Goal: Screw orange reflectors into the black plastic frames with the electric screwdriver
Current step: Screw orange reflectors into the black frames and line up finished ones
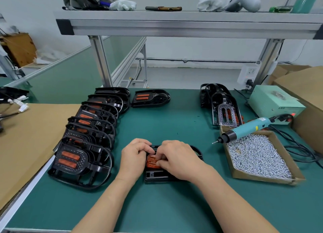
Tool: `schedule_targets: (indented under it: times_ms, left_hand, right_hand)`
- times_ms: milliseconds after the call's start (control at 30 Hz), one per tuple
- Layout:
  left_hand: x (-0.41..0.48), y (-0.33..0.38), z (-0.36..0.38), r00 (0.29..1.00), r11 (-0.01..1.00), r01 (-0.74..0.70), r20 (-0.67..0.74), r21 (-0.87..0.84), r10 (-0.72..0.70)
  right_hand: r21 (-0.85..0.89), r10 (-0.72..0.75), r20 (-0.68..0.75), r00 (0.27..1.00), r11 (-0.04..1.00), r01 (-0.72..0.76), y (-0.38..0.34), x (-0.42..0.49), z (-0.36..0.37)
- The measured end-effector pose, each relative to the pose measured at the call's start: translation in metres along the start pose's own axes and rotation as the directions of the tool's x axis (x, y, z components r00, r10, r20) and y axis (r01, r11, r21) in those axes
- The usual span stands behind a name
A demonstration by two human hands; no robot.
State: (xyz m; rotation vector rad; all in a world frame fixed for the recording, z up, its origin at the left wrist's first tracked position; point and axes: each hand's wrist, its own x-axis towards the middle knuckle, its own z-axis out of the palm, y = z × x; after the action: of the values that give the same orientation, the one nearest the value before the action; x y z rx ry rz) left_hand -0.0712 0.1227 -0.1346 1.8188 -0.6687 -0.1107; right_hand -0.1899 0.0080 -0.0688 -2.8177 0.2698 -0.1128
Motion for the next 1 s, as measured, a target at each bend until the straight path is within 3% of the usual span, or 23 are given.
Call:
schedule_targets:
  times_ms: [500,833,1000]
  left_hand:
    - [0.001,0.003,0.002,1.0,1.0,0.009,0.001,0.013,-0.009]
    - [-0.001,0.006,-0.001,0.999,1.0,0.021,0.029,0.006,-0.021]
    - [-0.005,0.012,-0.005,0.996,1.0,-0.012,0.086,0.01,0.011]
  right_hand:
    - [-0.218,-0.075,0.005,0.997,0.973,0.075,0.001,0.002,-0.015]
    - [-0.086,-0.033,0.097,0.995,0.995,0.042,0.007,0.0,-0.008]
    - [-0.121,-0.052,0.099,0.994,0.991,0.064,0.003,0.003,-0.008]
